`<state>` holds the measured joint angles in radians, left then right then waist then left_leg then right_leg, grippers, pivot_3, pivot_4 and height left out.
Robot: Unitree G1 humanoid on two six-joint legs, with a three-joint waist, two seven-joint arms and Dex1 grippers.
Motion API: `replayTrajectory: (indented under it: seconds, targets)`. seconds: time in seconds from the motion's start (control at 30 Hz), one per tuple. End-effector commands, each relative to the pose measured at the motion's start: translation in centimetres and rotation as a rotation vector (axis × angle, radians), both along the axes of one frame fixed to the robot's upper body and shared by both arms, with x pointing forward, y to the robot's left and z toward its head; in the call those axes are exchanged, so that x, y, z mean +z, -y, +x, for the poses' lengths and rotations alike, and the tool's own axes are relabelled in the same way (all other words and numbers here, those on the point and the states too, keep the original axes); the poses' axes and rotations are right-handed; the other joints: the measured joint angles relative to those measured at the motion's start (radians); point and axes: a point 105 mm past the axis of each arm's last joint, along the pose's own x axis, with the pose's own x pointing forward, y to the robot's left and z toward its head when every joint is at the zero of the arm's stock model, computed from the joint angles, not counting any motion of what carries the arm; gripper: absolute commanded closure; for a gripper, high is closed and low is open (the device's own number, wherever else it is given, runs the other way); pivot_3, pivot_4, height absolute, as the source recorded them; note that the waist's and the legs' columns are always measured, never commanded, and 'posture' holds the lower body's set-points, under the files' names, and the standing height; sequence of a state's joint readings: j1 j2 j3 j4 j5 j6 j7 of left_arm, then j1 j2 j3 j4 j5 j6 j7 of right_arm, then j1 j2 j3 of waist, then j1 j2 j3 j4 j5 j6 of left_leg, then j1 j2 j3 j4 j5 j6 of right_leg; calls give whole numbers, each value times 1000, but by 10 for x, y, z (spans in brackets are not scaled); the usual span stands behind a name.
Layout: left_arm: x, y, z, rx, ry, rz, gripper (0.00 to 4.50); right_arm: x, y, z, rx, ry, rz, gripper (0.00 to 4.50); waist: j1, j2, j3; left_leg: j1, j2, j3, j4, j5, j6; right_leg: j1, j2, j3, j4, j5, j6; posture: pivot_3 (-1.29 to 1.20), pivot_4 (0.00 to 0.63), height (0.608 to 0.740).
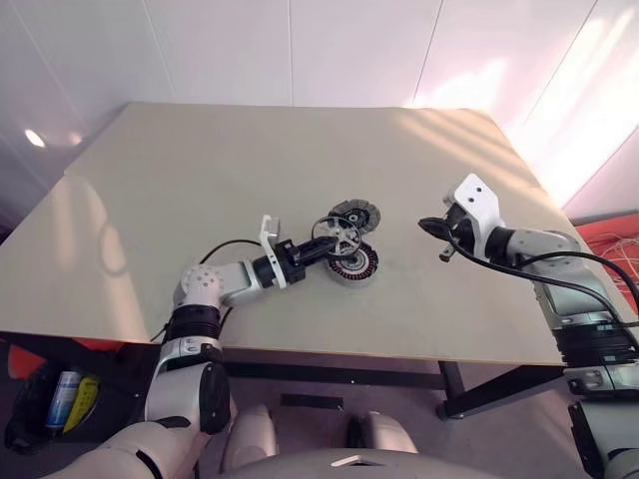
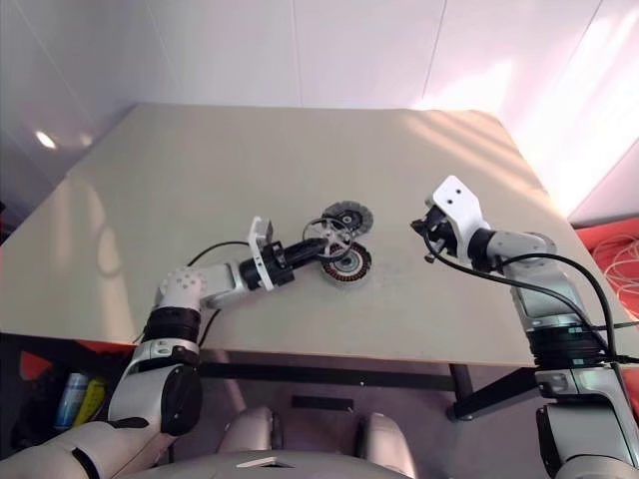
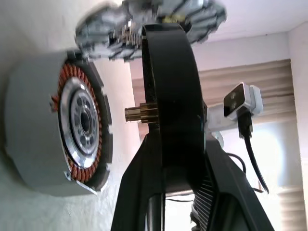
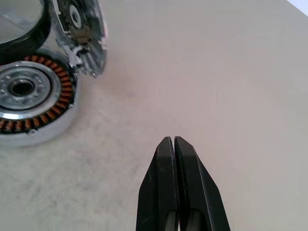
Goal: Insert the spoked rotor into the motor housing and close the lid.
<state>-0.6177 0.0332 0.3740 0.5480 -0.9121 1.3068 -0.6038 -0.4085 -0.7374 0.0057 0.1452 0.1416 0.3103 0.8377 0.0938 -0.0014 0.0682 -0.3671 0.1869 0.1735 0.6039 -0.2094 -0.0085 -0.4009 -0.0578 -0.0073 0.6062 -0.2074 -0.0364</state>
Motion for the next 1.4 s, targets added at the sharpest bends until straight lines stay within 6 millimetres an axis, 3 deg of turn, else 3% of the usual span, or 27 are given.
replayTrajectory:
  seconds: [0.03, 0.5, 1.33, 1.4]
  targets:
    - [13, 3, 1, -33, 10, -41, 4074, 15, 8, 1, -22, 61, -12, 4500, 1, 0, 0, 0, 0, 0, 0, 0, 0, 0, 0, 0, 0, 0, 0, 0, 0, 740]
    - [4, 35, 6, -53, -40, -50, 4074, 18, 5, 7, -29, 92, 0, 4500, 5, 0, 0, -1, -1, 0, 0, 1, 3, 1, -1, 0, 0, 0, 0, 0, 0, 740]
    - [-9, 24, 12, 8, -26, 16, 4074, 20, 7, 13, -52, 121, 3, 4500, 3, 0, 0, 0, -1, 0, 0, 1, 3, 1, -1, -1, 0, 0, 0, 0, 0, 740]
    - [-11, 24, 12, 9, -23, 25, 3352, 21, 7, 14, -56, 126, 4, 4500, 3, 0, 0, 0, -1, 0, 0, 1, 3, 1, -1, -1, 0, 0, 0, 0, 0, 740]
